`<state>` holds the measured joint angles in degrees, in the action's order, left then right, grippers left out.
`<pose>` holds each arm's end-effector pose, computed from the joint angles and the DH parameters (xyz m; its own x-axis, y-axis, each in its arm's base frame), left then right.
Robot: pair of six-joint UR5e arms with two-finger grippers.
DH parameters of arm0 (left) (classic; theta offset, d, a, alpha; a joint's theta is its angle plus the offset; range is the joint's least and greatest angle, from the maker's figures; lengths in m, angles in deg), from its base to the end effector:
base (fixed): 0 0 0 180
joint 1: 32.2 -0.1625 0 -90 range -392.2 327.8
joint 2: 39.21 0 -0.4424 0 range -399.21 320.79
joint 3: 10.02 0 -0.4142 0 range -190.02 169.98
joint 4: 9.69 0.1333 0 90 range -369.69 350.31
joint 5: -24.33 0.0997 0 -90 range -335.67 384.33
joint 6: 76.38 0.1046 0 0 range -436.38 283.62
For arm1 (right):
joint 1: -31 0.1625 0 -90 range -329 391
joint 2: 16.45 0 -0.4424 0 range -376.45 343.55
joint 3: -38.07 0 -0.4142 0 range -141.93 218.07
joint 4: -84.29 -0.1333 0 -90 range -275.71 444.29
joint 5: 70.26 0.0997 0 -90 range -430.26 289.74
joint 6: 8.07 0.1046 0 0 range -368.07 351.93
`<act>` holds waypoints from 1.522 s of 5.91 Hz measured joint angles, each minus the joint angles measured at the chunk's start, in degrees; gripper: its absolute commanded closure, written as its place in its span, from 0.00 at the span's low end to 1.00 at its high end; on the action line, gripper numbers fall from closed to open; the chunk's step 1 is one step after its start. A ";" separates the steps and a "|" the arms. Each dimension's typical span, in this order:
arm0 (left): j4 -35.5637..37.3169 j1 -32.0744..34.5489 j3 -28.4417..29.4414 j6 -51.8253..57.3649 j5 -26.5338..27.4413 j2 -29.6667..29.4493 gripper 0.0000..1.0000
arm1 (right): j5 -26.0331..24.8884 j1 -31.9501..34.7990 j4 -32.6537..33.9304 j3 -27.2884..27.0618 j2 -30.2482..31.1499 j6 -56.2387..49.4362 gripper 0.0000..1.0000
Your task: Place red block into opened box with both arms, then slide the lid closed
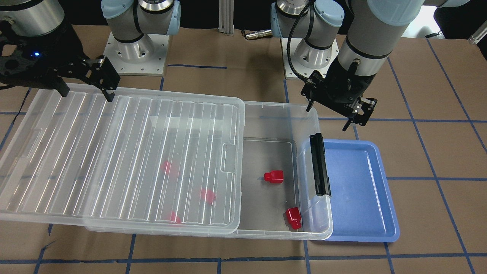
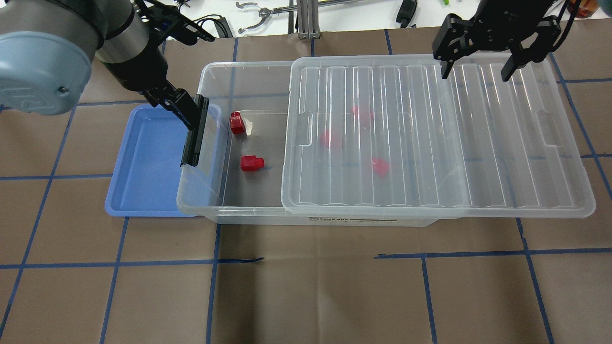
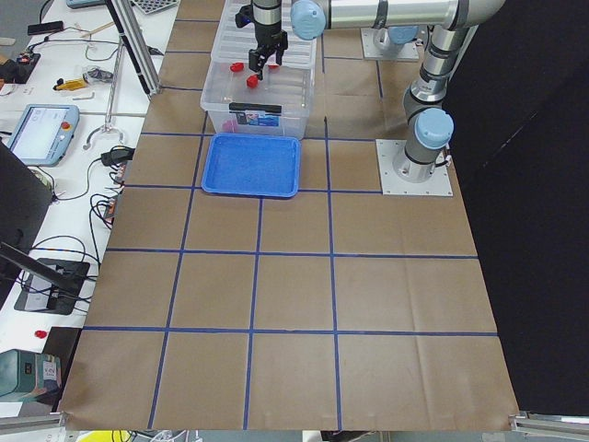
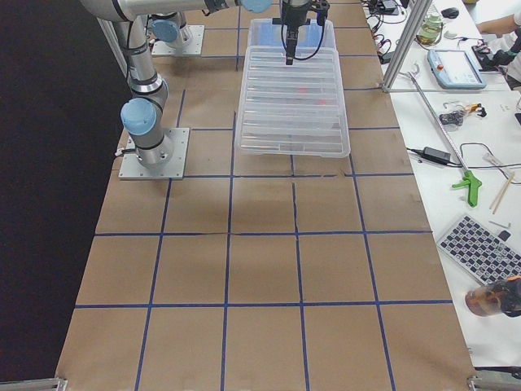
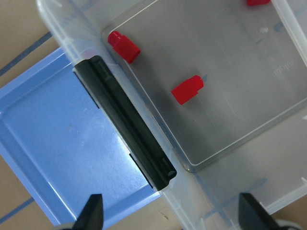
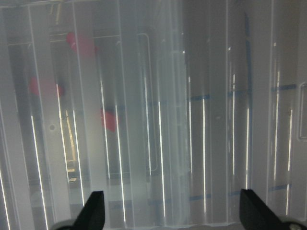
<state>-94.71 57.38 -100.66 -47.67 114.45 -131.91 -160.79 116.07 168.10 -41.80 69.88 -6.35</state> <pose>-0.1291 -0.5380 0.4786 -0.8806 0.4737 -0.0156 0.4739 0.8802 -0.0241 0.0854 -0.5495 0.5465 -0.9932 0.1158 0.0091 0.1158 0.9933 -0.0050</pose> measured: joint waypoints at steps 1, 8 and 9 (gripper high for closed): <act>-0.37 -0.41 0.00 -9.80 0.12 1.14 0.01 | -0.09 -5.03 0.18 -0.21 -0.04 -5.57 0.00; -1.99 -0.52 -0.50 -32.26 -0.67 2.29 0.01 | -6.99 -29.26 16.16 -9.80 -7.36 -31.40 0.00; -1.94 -0.54 -0.41 -32.24 -0.72 2.30 0.01 | -7.94 -30.17 20.09 -13.32 -7.26 -31.88 0.00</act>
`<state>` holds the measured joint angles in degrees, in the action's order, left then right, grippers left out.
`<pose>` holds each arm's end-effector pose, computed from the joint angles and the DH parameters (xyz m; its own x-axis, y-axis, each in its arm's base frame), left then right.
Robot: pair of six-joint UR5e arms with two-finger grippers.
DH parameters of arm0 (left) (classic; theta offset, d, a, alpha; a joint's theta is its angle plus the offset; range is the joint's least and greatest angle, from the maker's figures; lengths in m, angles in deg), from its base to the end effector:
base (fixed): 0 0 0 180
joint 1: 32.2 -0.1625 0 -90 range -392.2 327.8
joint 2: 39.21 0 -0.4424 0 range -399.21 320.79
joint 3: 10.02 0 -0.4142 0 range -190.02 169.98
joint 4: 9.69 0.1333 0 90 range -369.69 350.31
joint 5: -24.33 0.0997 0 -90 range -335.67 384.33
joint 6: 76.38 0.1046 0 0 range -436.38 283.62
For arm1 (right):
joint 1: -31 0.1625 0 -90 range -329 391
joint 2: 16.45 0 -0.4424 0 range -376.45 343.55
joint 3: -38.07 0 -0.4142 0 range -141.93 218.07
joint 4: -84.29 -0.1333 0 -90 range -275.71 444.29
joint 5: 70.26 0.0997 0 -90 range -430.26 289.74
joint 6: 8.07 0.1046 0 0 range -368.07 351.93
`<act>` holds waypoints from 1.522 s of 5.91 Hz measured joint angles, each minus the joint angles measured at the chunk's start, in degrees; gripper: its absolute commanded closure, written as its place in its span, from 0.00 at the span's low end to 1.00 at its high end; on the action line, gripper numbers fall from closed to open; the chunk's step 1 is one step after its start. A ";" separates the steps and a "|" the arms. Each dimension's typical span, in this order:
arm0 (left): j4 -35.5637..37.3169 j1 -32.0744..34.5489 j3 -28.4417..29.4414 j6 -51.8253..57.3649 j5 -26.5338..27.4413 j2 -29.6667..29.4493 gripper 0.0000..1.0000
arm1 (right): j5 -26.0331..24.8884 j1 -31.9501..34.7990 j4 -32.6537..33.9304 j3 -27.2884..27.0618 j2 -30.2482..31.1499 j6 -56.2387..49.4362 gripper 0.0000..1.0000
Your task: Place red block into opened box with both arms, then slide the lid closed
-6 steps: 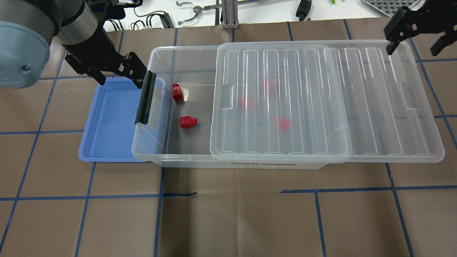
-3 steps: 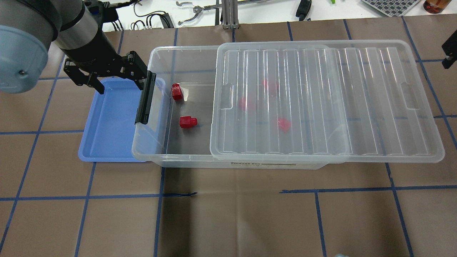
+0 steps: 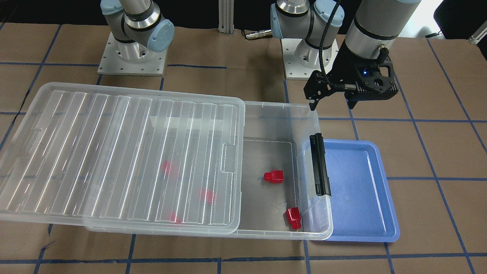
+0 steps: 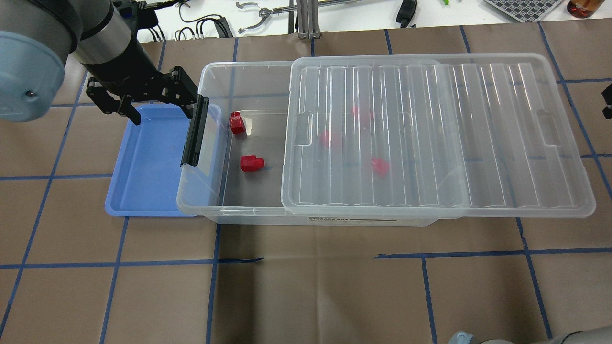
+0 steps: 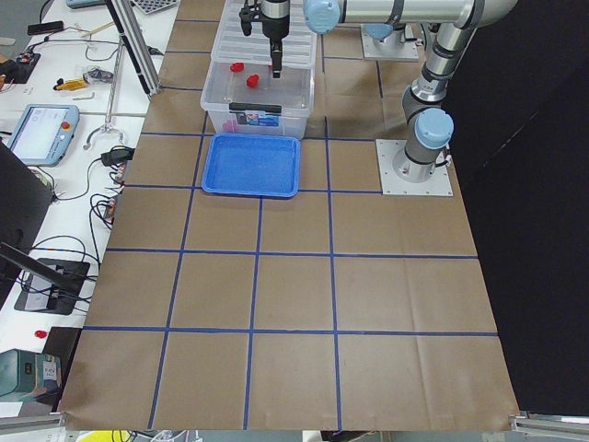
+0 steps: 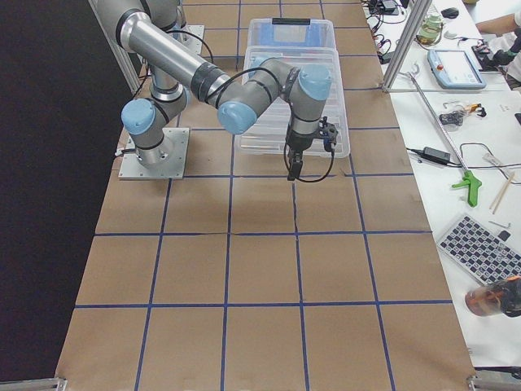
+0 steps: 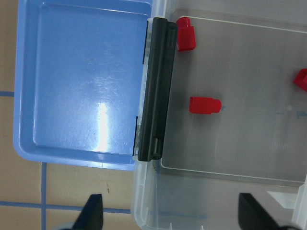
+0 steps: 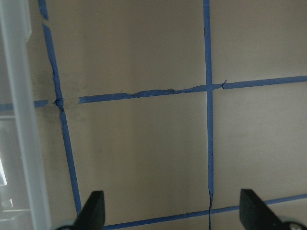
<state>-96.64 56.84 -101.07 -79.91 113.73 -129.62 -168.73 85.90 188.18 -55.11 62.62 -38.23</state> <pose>-0.1257 -0.5220 0.4925 -0.9969 -0.0780 0.0122 -0.0783 0.9966 -0.0271 -0.2399 -0.5463 0.3921 -0.9888 0.0803 0.1254 0.0904 0.9929 0.0773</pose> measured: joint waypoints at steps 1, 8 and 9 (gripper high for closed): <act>0.02 0.00 0.02 0.04 -0.02 0.06 0.01 | -0.16 -0.76 1.29 -2.95 0.25 -0.12 0.00; -0.06 0.08 0.02 0.23 0.09 0.55 0.01 | 8.05 -0.54 0.37 -8.67 3.20 0.23 0.00; -0.06 0.08 -0.04 0.20 0.04 0.57 0.01 | 9.09 -0.39 0.23 -9.44 3.79 0.18 0.00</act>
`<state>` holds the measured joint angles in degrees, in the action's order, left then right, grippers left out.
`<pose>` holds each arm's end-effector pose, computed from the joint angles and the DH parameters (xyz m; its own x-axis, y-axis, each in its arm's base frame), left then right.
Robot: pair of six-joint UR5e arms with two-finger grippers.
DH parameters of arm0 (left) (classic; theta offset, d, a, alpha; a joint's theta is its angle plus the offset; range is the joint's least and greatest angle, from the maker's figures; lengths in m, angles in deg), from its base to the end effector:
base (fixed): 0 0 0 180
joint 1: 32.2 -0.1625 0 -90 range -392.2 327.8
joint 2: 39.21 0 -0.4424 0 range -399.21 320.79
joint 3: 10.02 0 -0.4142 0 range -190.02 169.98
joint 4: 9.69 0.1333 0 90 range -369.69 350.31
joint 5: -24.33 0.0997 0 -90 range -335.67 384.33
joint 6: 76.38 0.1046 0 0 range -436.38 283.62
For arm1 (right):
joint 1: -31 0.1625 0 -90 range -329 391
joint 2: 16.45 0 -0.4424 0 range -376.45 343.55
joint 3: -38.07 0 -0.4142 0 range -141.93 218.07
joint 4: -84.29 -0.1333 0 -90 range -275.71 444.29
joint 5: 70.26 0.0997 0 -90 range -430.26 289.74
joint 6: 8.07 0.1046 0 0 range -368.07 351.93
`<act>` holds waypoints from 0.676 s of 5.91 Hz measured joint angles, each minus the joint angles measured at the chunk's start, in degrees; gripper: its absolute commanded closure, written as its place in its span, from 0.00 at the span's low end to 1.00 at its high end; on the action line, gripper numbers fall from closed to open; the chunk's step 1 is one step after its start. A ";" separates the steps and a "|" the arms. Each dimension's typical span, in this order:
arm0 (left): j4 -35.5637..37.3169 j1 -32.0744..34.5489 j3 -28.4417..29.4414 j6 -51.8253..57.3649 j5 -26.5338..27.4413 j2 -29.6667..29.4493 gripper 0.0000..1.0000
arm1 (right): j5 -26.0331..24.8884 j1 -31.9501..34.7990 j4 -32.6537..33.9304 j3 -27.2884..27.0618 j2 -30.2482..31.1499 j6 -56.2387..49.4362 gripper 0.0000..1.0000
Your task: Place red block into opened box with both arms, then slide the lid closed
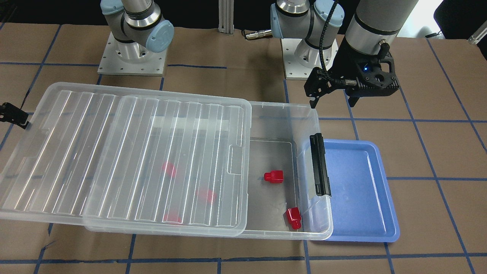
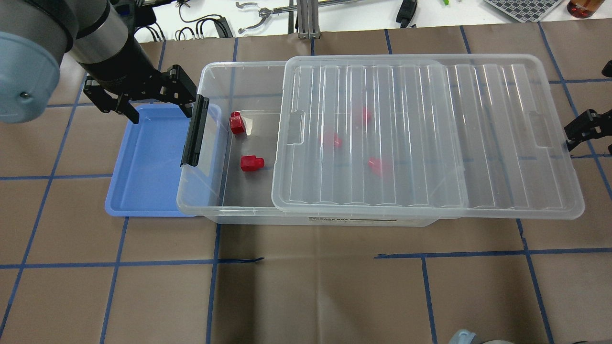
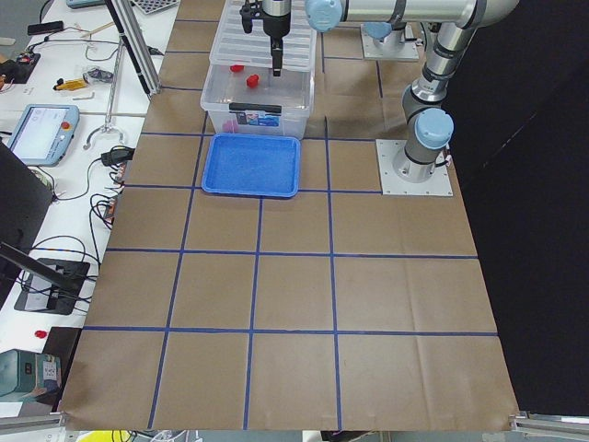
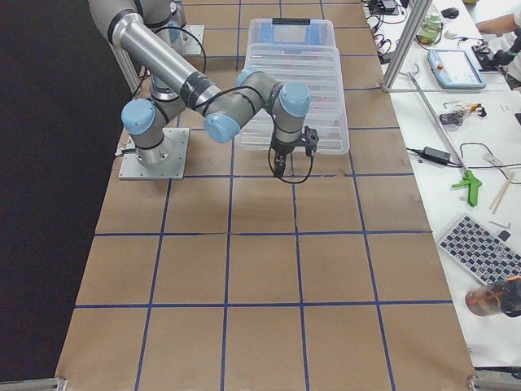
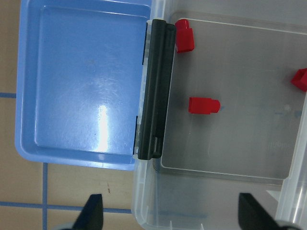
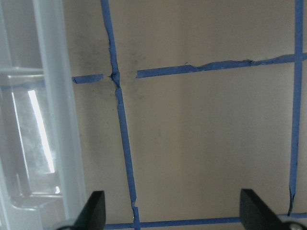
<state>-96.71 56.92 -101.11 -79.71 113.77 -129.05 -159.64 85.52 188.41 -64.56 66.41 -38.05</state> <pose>-0.1264 -0.5183 0.4972 -0.9973 -0.0730 0.0118 -0.0734 0.9967 -0.0351 -0.2003 -0.5126 0.3475 -0.9934 0.0985 -0.0585 0.0937 0.9924 0.0799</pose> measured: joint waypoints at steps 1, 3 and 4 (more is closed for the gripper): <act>0.03 -0.02 -0.01 -0.01 -0.04 0.01 0.01 | 1.04 0.36 -0.04 -0.86 0.85 0.03 0.00; 0.08 -0.12 0.14 -0.01 -0.06 -0.06 0.01 | 2.70 1.74 -0.09 -2.05 1.76 0.12 0.00; 0.09 -0.19 0.17 -0.01 -0.09 -0.05 0.01 | 3.24 2.76 -0.13 -2.21 1.93 0.20 0.00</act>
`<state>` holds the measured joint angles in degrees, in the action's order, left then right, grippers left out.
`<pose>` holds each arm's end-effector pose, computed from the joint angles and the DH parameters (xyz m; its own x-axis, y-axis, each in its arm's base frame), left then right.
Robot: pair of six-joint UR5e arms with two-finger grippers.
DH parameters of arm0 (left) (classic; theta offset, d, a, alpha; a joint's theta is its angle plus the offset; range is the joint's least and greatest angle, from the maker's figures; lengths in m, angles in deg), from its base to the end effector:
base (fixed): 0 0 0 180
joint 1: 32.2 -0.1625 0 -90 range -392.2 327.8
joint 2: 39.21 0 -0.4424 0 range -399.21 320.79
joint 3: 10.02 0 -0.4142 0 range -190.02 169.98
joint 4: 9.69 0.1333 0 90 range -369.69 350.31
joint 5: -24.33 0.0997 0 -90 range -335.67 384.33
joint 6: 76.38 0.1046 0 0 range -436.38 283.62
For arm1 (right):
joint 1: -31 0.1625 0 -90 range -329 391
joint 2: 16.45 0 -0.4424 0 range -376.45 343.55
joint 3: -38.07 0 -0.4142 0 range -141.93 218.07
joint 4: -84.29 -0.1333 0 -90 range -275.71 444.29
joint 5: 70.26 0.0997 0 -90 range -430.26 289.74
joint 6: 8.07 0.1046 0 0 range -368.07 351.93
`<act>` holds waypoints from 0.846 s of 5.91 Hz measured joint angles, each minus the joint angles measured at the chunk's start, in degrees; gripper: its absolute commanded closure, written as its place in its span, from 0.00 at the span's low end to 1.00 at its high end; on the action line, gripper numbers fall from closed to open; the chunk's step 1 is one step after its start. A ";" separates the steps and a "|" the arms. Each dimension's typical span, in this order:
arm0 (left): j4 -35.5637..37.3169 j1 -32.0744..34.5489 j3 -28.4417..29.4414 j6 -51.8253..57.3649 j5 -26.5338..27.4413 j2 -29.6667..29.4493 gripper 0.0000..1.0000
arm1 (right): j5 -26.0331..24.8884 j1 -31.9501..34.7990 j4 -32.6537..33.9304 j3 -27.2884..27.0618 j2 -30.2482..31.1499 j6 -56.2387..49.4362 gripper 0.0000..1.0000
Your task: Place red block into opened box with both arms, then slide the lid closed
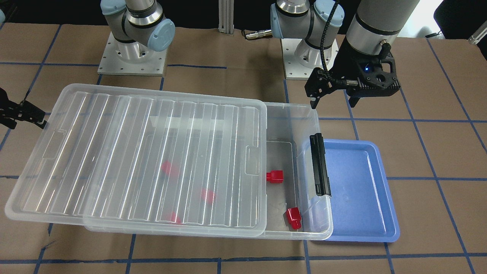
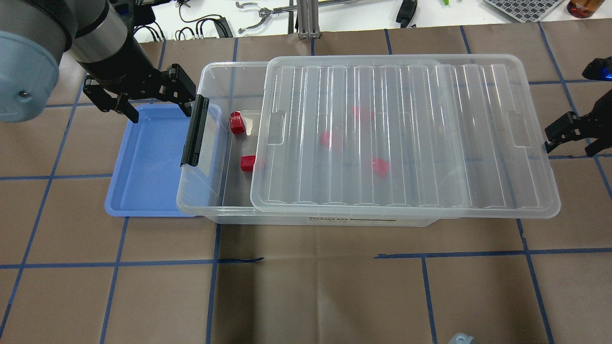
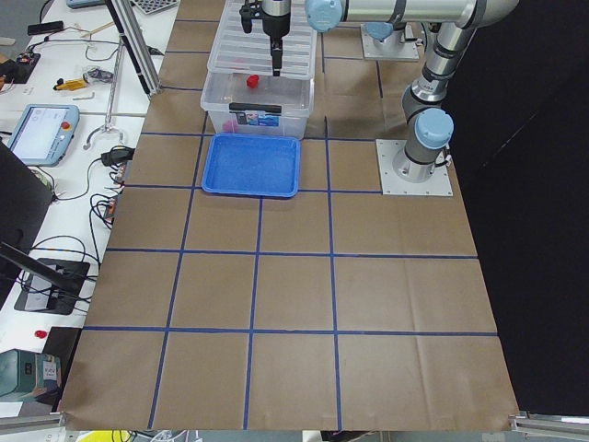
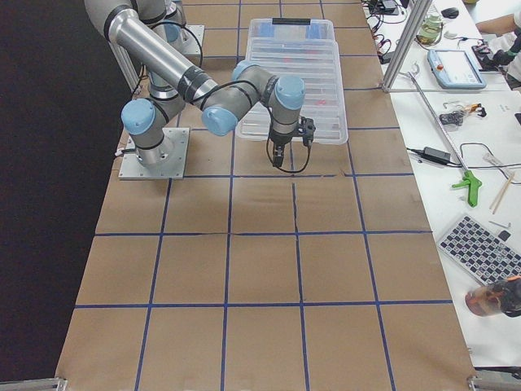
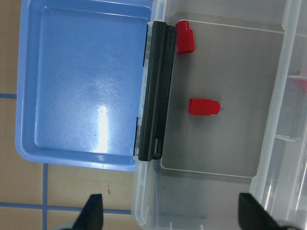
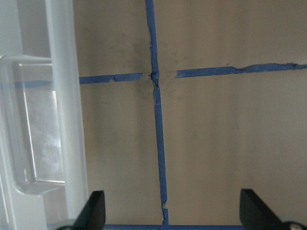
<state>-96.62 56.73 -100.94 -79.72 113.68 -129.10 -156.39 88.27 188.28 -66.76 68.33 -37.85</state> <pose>-0.1248 -0.5195 0.4985 -0.9970 -0.0764 0.0136 -0.0769 0.9963 -0.0387 -0.1617 -0.5112 0.3468 -0.9922 0.0579 -0.1107 0.0517 0.9970 0.0583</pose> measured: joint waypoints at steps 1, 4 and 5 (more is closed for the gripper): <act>0.00 -0.04 0.03 0.00 -0.04 0.03 0.01 | 0.27 1.06 -0.04 -0.15 0.32 0.05 0.00; 0.00 -0.07 0.04 0.00 0.00 0.06 0.01 | 0.55 2.82 -0.27 -0.76 1.12 0.35 0.00; 0.00 -0.05 0.12 -0.03 -0.04 0.04 0.01 | 0.62 3.67 -0.54 -0.76 1.25 1.20 0.00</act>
<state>-96.62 56.67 -100.82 -79.75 113.64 -129.06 -155.77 91.94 187.74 -67.53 69.58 -36.66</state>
